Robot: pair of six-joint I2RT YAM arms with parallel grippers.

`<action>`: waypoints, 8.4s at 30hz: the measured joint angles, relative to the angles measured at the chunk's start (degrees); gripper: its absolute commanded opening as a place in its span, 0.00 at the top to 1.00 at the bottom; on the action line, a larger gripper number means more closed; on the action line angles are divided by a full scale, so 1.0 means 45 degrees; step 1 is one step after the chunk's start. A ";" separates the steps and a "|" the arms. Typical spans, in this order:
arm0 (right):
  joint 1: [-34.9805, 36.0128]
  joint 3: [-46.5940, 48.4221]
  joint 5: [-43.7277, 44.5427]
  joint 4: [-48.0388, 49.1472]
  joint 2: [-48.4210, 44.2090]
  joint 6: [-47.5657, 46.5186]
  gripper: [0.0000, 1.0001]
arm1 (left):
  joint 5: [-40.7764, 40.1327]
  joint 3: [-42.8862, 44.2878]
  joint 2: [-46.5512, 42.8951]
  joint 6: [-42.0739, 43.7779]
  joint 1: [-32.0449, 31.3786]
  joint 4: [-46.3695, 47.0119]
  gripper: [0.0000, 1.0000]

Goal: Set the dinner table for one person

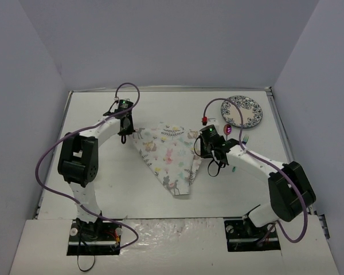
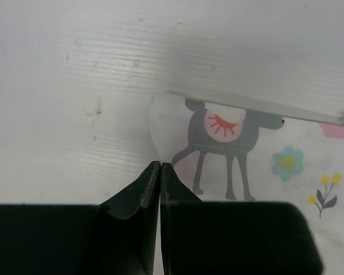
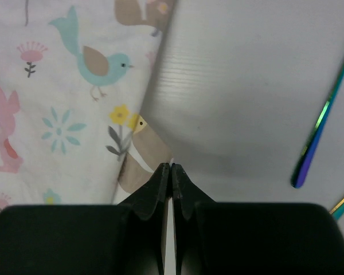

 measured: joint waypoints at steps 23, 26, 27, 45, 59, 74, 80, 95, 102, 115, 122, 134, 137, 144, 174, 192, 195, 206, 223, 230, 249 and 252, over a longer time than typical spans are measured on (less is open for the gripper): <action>-0.2287 -0.0681 0.1158 -0.4525 -0.5301 0.2045 1.00 | -0.2898 0.2019 0.0306 0.0648 0.1641 -0.2159 1.00; -0.2146 -0.0681 0.0892 -0.4946 -0.6000 0.2299 1.00 | -0.3228 0.2742 0.0306 0.1001 0.1755 -0.2446 1.00; -0.1986 -0.0681 0.0794 -0.5049 -0.6158 0.2439 1.00 | -0.3336 0.2977 0.0306 0.1157 0.1768 -0.2510 1.00; 0.1449 0.0084 0.0193 -0.5284 -0.3489 0.2967 0.34 | -0.2806 0.4838 0.1033 0.2647 0.2084 -0.2293 0.31; -0.1377 0.6292 -0.0634 -0.2517 0.4821 -0.1415 0.25 | -0.0899 0.0761 -0.3295 0.1373 0.1994 -0.1651 0.22; -0.2962 0.9039 -0.2425 -0.0999 0.8818 -0.4050 0.23 | -0.0891 -0.0602 -0.3104 0.1397 0.1994 -0.1413 0.22; -0.2957 0.9051 -0.2998 -0.0539 0.8939 -0.4588 0.31 | -0.0952 -0.0684 -0.3094 0.1402 0.1997 -0.1317 0.22; -0.2942 0.7992 -0.3056 0.0965 0.8618 -0.4738 0.92 | -0.1201 0.0306 -0.1150 0.1312 0.2382 -0.1273 0.22; -0.2932 0.7226 -0.3054 0.1152 0.8104 -0.4579 1.00 | -0.1266 0.0903 -0.0210 0.1169 0.2613 -0.1267 0.22; -0.2795 0.6137 -0.2947 0.0606 0.7179 -0.4077 1.00 | -0.0914 0.3126 0.2504 0.0876 0.2953 -0.1267 0.22; -0.2575 0.5924 -0.2841 0.0541 0.7007 -0.4008 1.00 | -0.0465 0.4153 0.3485 0.0761 0.3434 -0.1236 0.27; -0.2510 0.5894 -0.2840 0.0459 0.6955 -0.3717 1.00 | 0.0605 0.4395 0.3766 0.0765 0.3753 -0.0970 0.59; -0.2510 0.5885 -0.2840 0.0453 0.6951 -0.3692 1.00 | 0.0948 0.4375 0.3776 0.0795 0.3753 -0.0863 0.79; -0.2505 0.5782 -0.2845 0.0443 0.6863 -0.3651 1.00 | 0.1714 0.4368 0.3789 0.1093 0.3753 -0.0640 1.00; -0.2011 0.3403 -0.2111 -0.0633 -0.6372 -0.3132 1.00 | 0.2376 0.2875 -0.7990 0.3807 0.3589 0.0091 1.00; -0.1912 0.1776 -0.2315 -0.0267 -0.4120 -0.0963 1.00 | 0.1858 0.4194 -0.2361 0.5458 0.3476 0.0418 1.00; -0.1862 0.0930 -0.1802 0.0114 -0.2699 -0.0249 1.00 | 0.2040 0.4773 0.0432 0.5458 0.3320 0.0511 1.00; -0.2001 0.0395 -0.0248 0.1044 0.0856 0.0600 1.00 | 0.1842 0.9135 0.6647 0.5456 0.2329 0.0157 1.00; -0.2451 0.2282 0.0788 0.0997 0.3759 0.0491 0.41 | 0.0520 1.2361 0.8590 0.6059 0.2208 0.0546 0.10; -0.2495 0.2371 0.0530 0.0703 0.2918 -0.0155 0.41 | -0.0128 0.9271 0.5895 0.5693 0.2142 0.0765 0.03; -0.2490 0.2588 -0.1978 0.1707 0.4303 -0.1177 0.67 | -0.1139 -0.0857 -0.0259 0.1141 -0.0508 0.0623 0.17; -0.2495 0.2588 -0.1973 0.2005 0.4679 -0.1182 0.67 | -0.1342 -0.1250 -0.0206 0.0886 -0.0348 0.0578 0.17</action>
